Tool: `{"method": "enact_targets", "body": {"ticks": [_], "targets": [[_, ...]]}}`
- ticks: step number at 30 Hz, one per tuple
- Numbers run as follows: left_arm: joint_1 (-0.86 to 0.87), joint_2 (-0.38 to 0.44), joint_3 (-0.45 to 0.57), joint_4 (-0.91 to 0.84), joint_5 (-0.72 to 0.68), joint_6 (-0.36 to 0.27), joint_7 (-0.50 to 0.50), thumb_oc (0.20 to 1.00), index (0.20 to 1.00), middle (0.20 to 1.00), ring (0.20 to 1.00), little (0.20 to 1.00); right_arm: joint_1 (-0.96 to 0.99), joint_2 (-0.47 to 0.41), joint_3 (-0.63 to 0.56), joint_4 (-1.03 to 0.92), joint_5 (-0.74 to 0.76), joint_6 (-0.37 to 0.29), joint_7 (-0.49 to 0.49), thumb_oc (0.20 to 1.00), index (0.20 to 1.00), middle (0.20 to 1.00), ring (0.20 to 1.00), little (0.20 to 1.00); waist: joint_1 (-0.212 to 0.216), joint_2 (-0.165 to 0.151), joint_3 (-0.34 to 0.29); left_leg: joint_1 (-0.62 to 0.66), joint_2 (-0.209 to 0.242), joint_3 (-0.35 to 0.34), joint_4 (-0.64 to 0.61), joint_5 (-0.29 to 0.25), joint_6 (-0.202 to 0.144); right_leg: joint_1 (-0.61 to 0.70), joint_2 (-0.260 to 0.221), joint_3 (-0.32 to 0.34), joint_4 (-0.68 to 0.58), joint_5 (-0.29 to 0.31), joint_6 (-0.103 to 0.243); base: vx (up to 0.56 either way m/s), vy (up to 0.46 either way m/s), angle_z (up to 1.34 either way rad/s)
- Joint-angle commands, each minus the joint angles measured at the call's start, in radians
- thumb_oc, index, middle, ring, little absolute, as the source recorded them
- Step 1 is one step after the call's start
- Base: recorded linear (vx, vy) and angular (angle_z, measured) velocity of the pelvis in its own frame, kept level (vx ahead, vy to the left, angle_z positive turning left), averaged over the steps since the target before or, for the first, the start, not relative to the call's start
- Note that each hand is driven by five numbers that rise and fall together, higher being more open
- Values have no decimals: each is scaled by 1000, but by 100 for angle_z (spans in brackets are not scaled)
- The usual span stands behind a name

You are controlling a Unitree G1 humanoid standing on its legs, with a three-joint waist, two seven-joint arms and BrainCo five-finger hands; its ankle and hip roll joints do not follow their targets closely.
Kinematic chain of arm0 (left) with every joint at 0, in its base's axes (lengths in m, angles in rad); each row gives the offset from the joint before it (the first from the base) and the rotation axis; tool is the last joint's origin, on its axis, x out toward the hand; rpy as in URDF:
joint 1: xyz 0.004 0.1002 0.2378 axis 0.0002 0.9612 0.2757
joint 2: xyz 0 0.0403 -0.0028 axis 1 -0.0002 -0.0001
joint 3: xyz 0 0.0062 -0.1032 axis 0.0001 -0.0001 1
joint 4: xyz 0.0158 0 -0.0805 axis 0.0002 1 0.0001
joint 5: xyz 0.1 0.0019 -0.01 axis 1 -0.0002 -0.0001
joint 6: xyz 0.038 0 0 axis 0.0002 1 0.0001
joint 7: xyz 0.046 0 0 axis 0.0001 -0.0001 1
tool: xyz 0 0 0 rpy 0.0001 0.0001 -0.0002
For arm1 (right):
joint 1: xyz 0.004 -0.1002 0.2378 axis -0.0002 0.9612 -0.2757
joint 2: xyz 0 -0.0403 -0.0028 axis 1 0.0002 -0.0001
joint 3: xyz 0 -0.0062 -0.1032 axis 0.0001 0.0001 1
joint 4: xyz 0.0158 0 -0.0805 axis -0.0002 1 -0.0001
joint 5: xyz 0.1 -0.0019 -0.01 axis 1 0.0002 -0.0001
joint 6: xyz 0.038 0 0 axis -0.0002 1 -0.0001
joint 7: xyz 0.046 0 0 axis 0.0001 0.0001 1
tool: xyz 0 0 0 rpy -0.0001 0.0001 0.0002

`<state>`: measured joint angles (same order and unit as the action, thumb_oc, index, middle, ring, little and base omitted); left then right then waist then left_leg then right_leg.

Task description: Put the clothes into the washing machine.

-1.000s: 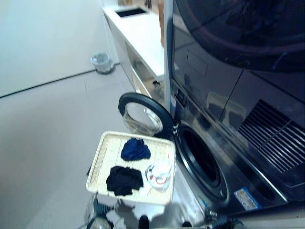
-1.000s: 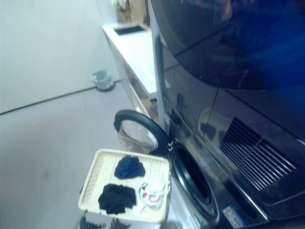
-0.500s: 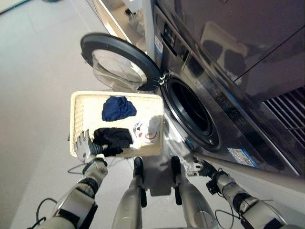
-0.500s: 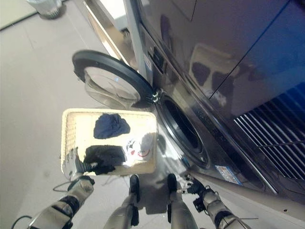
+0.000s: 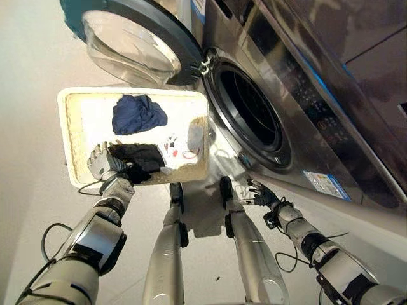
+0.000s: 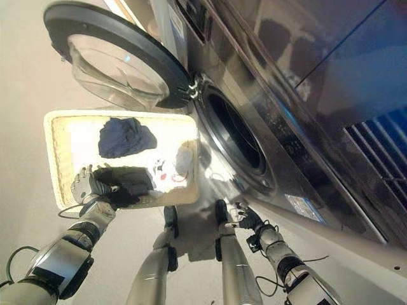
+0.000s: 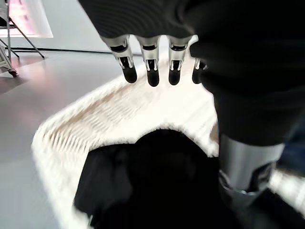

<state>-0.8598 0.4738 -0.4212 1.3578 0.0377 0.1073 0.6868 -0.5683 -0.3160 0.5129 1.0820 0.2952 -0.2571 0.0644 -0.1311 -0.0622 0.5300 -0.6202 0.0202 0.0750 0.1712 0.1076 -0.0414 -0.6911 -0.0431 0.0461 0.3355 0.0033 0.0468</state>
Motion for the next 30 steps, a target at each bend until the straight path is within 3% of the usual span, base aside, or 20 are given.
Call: {"method": "enact_targets", "body": {"ticks": [1, 4, 12, 13, 15, 16, 21, 22, 23, 26, 30], "targets": [[-21, 47, 14, 37, -48, 52, -40, 1000, 1000, 1000, 1000, 1000, 18, -30, 24, -68, 46, -31, -10, 1000, 1000, 1000, 1000, 1000, -20, -68, -10, -32, -105, 4, 179, -130, 10, 14, 18, -25, -214, 181, 6, -21, 63, 2], [-40, 50, 4, 60, -87, 110, -96, 1000, 1000, 1000, 1000, 1000, 14, -52, 23, -105, 62, -27, -14, 1000, 1000, 1000, 1000, 1000, -37, -68, -10, -79, -105, 2, 211, -138, 6, -38, 12, -18, -203, 189, 8, -18, 53, 3], [-90, 74, -7, 79, -119, 130, -130, 1000, 1000, 1000, 1000, 1000, 18, -84, 24, -164, 92, -32, -13, 1000, 1000, 1000, 1000, 1000, -57, -65, -10, -161, -95, -2, 256, -164, 4, -129, 11, -12, -187, 199, 14, -24, 40, 2], [-106, 83, -14, 78, -128, 127, -138, 620, 620, 620, 620, 620, 15, -92, 24, -179, 97, -29, -13, 1000, 1000, 1000, 1000, 1000, -66, -67, -10, -179, -101, -5, 255, -156, 4, -150, 5, -11, -187, 206, 15, -17, 30, -2], [-112, 85, -15, 77, -136, 122, -134, 479, 479, 479, 479, 479, 16, -96, 24, -185, 99, -29, -12, 1000, 1000, 1000, 1000, 1000, -68, -67, -10, -185, -102, -7, 256, -156, 4, -157, 6, -10, -186, 207, 15, -18, 11, -1], [-121, 87, -18, 75, -144, 110, -122, 222, 222, 222, 222, 222, 15, -99, 24, -186, 102, -34, -9, 1000, 1000, 1000, 1000, 1000, -69, -67, -10, -194, -102, -9, 257, -157, 4, -166, 6, -10, -185, 208, 16, 0, 0, 0], [-118, 86, -19, 75, -144, 110, -122, 222, 222, 222, 222, 222, 18, -99, 24, -185, 102, -34, -9, 1000, 1000, 1000, 1000, 1000, -64, -65, -10, -191, -97, -9, 263, -166, 4, -162, 11, -10, -183, 203, 15, -15, -12, 0], [-160, 118, -3, 27, -203, -32, -6, 200, 200, 200, 200, 200, 24, -108, 37, -202, 121, -59, -9, 1000, 1000, 1000, 1000, 1000, -68, -73, -10, -210, -96, -16, 234, -145, 1, -186, 15, -11, -192, 213, 16, -75, -113, 0], [-164, 122, 13, -8, -246, -89, 40, 200, 200, 200, 200, 200, 34, -104, 40, -206, 123, -65, -12, 1000, 1000, 1000, 1000, 1000, -59, -73, -10, -202, -92, -24, 232, -155, 0, -178, 21, -11, -193, 208, 16, -82, -167, 5], [-151, 131, 58, -101, -262, -174, 94, 200, 200, 200, 200, 200, 52, -92, 44, -223, 132, -78, -22, 1000, 1000, 1000, 1000, 1000, -51, -77, -10, -182, -99, -40, 208, -144, -1, -162, 18, -17, -199, 213, 17, -30, -161, 16], [-111, 138, 82, -197, -228, -205, 150, 200, 200, 200, 200, 200, 57, -87, 38, -240, 131, -69, -28, 1000, 1000, 1000, 1000, 1000, -33, -71, -10, -136, -107, -57, 179, -135, -3, -121, 21, -20, -206, 209, 14, -24, -94, 13]]}}
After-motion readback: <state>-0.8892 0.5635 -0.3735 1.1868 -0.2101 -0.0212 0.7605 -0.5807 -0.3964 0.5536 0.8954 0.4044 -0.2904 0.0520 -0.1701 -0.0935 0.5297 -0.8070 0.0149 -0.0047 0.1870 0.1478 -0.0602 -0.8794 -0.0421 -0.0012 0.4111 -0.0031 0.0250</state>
